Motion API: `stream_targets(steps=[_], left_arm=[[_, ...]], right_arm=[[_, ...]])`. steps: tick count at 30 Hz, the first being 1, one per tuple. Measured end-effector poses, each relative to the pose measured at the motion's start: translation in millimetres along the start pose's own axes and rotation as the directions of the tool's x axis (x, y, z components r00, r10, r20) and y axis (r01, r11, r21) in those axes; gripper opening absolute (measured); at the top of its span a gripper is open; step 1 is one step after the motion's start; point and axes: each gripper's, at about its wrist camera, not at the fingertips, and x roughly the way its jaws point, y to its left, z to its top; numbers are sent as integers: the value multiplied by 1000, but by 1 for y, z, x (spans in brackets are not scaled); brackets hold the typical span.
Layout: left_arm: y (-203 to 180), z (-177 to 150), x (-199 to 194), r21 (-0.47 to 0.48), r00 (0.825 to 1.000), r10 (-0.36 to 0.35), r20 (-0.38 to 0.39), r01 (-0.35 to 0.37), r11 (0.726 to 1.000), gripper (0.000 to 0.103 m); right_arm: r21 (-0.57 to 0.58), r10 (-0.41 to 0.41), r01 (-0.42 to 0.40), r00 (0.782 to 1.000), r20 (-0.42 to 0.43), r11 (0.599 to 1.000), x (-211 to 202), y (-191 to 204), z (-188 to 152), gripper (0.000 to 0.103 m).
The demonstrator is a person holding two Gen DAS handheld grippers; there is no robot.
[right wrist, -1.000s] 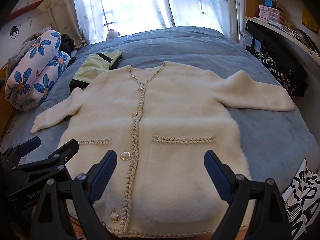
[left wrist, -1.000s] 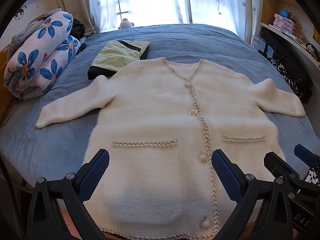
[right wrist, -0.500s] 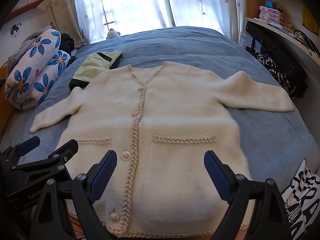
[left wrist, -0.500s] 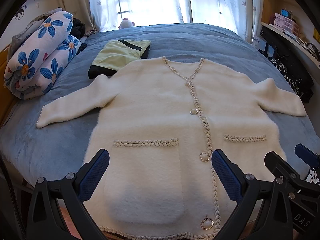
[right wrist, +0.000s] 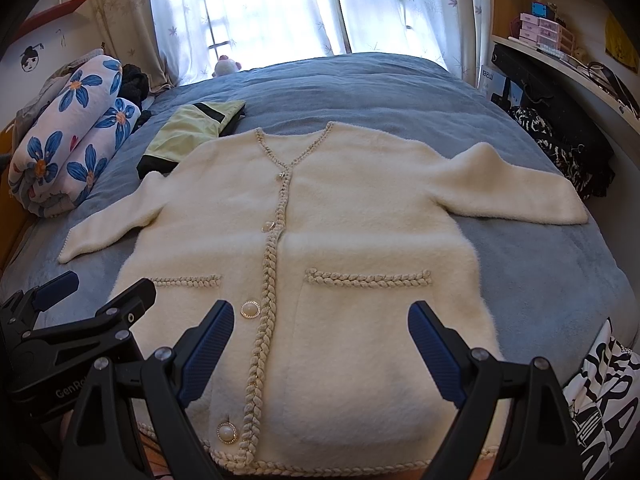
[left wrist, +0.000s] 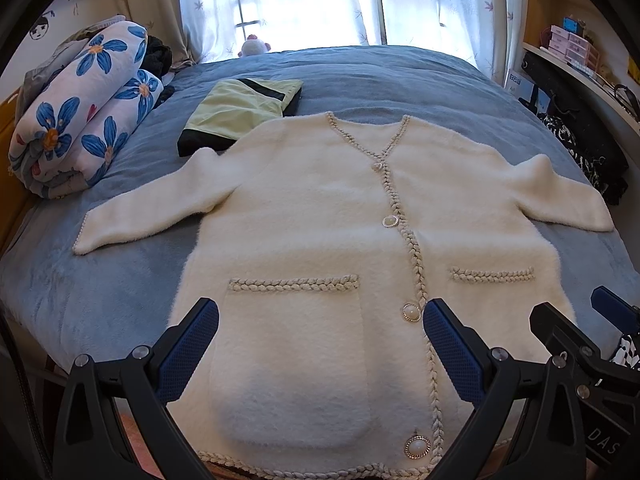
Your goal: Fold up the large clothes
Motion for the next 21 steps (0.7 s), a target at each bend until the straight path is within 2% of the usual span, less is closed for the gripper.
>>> stream_targets(steps=[21], left_arm=[[5,-3,2,-8,1000,2,-11,-2,1000,101]], right_arm=[[-11,-8,8,1000,-10,1000,4,1,-2,90]])
